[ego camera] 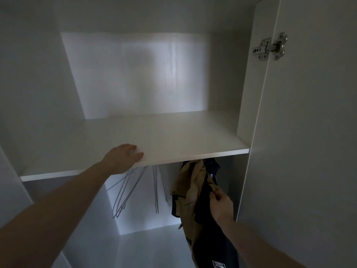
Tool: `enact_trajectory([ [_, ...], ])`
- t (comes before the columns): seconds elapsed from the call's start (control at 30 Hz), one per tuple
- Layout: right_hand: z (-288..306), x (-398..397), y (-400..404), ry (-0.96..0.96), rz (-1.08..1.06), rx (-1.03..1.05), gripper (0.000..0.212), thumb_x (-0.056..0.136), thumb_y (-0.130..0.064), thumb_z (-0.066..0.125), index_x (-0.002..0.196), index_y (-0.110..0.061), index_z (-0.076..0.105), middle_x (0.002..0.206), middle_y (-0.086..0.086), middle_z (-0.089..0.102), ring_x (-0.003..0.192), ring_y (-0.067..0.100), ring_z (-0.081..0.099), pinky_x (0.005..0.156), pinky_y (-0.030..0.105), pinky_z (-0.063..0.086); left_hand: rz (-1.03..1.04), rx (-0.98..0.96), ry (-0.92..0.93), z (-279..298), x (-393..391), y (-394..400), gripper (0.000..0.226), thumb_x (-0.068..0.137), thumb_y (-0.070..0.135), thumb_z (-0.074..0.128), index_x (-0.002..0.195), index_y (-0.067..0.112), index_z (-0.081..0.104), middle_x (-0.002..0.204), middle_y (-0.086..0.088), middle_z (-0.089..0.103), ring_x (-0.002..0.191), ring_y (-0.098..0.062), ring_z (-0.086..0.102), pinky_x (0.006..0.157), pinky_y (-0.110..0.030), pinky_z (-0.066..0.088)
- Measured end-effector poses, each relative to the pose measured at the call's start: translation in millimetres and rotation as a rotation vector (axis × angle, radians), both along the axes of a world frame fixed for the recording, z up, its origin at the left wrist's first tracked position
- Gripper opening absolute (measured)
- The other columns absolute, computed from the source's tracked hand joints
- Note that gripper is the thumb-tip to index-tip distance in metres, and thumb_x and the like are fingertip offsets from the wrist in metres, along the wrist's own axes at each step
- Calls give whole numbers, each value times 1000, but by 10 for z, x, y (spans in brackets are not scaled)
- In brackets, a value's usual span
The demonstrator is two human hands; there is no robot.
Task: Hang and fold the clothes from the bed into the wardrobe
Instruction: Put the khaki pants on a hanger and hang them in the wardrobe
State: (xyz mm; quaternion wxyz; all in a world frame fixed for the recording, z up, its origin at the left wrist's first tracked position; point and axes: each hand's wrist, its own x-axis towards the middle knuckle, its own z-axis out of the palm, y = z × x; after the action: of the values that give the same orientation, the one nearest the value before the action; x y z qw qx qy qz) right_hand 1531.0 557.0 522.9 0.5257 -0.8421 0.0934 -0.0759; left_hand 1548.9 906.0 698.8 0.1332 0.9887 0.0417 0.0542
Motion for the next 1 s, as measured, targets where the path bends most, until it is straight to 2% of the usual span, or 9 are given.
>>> enact_trajectory([
  [0.17,28,314,51,36,-9,18,19,99,-34,49,88,-37,64,82,2,69,80,27,68,78,48,61,27,57,-63,-145,88,44,70,99,66,40,155,25,40,163,-5,35,149,-26,34,123,-41,24],
  [0.3,74,563,147,44,34,-4,32,100,-35,45,125,-34,65,94,3,70,87,29,67,79,42,59,1,107,-18,-169,117,90,85,90,75,24,158,26,33,166,-4,29,151,-24,29,124,-43,22],
  [0.43,112,837,216,39,31,-31,34,101,-30,44,127,-27,66,87,0,66,79,25,63,79,41,58,7,113,-41,-201,156,123,81,92,75,25,158,29,32,166,-2,29,152,-24,28,124,-44,21],
  [0.57,147,1027,275,65,27,-35,43,100,-32,41,140,-38,56,107,9,71,93,35,67,87,51,59,22,101,-60,-216,163,127,90,82,79,19,156,31,35,165,0,32,151,-24,29,124,-45,21],
  [0.67,179,1176,304,87,21,-73,45,101,-35,40,144,-42,51,118,10,70,101,36,67,91,52,57,32,107,-84,-232,167,131,89,81,80,19,154,32,38,164,2,34,150,-23,31,124,-44,21],
  [0.9,151,1446,313,120,55,-133,42,102,-35,37,140,-38,54,113,9,70,99,35,68,89,52,58,44,105,-95,-257,182,131,87,82,80,19,154,35,38,164,5,33,150,-22,31,124,-46,21],
  [1.0,80,1479,288,135,76,-197,43,104,-35,35,144,-38,49,115,10,69,100,35,67,89,51,58,48,118,-94,-250,184,124,83,84,78,20,153,35,37,164,6,33,150,-21,31,124,-45,21],
])
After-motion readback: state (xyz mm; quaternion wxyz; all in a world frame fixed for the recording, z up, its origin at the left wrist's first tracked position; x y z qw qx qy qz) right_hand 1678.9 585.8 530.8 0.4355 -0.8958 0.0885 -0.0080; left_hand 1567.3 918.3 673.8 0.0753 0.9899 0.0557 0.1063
